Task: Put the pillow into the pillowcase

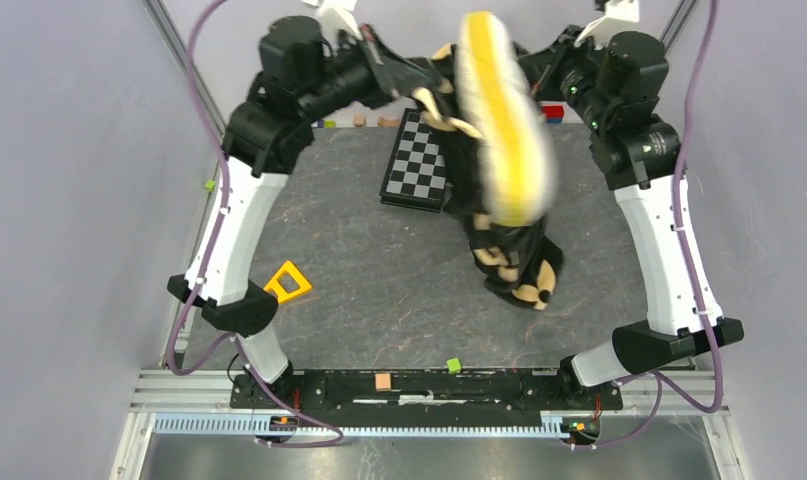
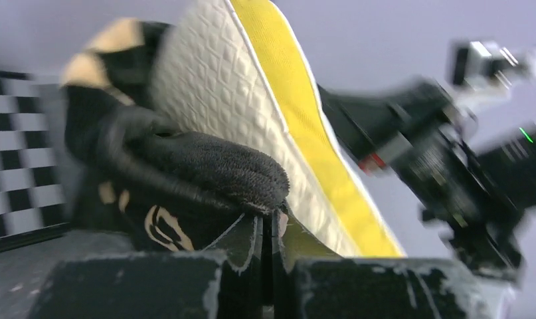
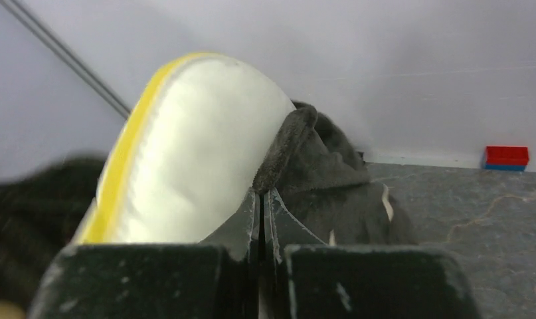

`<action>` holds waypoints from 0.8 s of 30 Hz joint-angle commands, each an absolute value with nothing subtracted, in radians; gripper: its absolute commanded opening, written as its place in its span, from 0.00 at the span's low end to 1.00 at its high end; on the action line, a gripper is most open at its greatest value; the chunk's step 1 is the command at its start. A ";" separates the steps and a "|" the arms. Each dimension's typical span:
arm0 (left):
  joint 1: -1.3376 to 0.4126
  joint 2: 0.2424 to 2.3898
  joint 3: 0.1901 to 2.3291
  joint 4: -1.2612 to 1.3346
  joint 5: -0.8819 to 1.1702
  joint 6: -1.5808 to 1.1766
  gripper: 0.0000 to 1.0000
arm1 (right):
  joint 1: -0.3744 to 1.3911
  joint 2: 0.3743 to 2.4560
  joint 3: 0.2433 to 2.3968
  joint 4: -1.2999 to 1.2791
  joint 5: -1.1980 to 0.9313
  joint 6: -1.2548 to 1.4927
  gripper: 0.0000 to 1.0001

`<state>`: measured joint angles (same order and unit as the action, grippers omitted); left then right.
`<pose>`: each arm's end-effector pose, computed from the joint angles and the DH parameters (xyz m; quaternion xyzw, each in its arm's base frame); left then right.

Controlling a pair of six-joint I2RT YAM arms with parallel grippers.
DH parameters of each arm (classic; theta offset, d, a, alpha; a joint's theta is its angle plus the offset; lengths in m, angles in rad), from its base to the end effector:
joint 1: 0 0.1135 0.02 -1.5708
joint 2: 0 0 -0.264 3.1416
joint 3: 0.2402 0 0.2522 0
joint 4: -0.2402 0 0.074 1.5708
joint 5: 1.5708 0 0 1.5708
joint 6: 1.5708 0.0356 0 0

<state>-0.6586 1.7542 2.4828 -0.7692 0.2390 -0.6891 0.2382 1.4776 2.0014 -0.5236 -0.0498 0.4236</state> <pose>0.2475 -0.2022 0.5765 0.0716 0.7173 -0.4963 0.4837 0.2786 0.0695 0.5509 0.0479 0.7054 0.2463 0.6629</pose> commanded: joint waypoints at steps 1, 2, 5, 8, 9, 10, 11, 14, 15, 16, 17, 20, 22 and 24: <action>-0.550 1.745 2.466 -0.706 0.325 -0.763 0.03 | 0.267 1.438 2.107 -0.492 0.031 0.342 0.00; -0.575 1.740 2.420 -0.701 0.351 -0.755 0.03 | 0.239 1.465 2.172 -0.522 0.026 0.340 0.00; -0.699 1.712 2.315 -0.694 0.327 -0.688 0.03 | 0.144 1.495 2.226 -0.497 -0.033 0.379 0.00; -0.735 1.704 2.310 -0.764 0.274 -0.643 0.02 | 0.128 1.503 2.183 -0.452 -0.067 0.411 0.00; -0.723 1.682 2.283 -0.778 0.235 -0.630 0.02 | 0.131 1.505 2.148 -0.430 -0.100 0.428 0.00; -0.694 1.661 2.231 -0.771 0.218 -0.630 0.02 | 0.147 1.507 2.099 -0.416 -0.120 0.435 0.00; -0.662 1.640 2.176 -0.752 0.236 -0.642 0.02 | 0.175 1.511 2.065 -0.413 -0.103 0.424 0.00; -0.570 1.614 1.992 -0.718 0.250 -0.647 0.02 | 0.299 1.541 1.974 -0.401 -0.037 0.378 0.00; -0.543 1.611 1.948 -0.721 0.232 -0.633 0.02 | 0.341 1.568 1.969 -0.405 -0.036 0.368 0.00; -0.518 1.605 1.889 -0.714 0.219 -0.628 0.02 | 0.378 1.600 1.986 -0.430 -0.024 0.350 0.00; -0.487 1.595 1.830 -0.686 0.220 -0.626 0.02 | 0.418 1.640 2.020 -0.466 -0.007 0.330 0.00; -0.415 1.566 1.622 -0.592 0.259 -0.658 0.02 | 0.483 1.688 2.031 -0.545 0.050 0.284 0.06; -0.403 1.552 1.522 -0.542 0.287 -0.673 0.02 | 0.491 1.651 1.953 -0.544 0.050 0.272 0.32; -0.403 1.540 1.446 -0.504 0.309 -0.686 0.02 | 0.511 1.591 1.861 -0.539 0.072 0.258 0.50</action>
